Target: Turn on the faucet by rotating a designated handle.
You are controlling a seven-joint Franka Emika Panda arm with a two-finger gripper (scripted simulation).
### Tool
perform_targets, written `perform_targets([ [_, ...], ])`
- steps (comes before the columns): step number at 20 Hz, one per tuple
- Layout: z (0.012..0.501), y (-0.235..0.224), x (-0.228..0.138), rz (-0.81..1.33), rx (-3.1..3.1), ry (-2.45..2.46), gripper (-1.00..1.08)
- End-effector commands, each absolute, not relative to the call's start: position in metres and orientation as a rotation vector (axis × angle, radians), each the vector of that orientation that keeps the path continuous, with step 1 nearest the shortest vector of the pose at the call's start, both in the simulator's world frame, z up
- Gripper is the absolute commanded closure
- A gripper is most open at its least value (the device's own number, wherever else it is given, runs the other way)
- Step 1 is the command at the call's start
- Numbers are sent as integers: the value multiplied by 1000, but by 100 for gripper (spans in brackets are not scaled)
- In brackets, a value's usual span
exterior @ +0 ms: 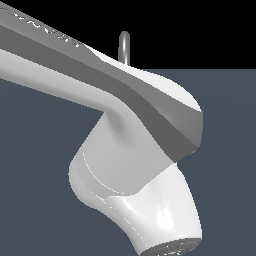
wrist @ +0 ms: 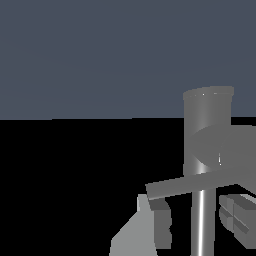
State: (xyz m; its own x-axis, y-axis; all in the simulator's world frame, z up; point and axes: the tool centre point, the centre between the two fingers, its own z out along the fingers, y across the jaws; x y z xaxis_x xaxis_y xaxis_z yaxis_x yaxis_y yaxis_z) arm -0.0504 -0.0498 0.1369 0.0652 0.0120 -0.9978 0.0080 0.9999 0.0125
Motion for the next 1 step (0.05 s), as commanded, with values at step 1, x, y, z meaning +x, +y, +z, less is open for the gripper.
perform_targets([
  [1, 104, -49, -54, -5, 4, 1571, 108],
])
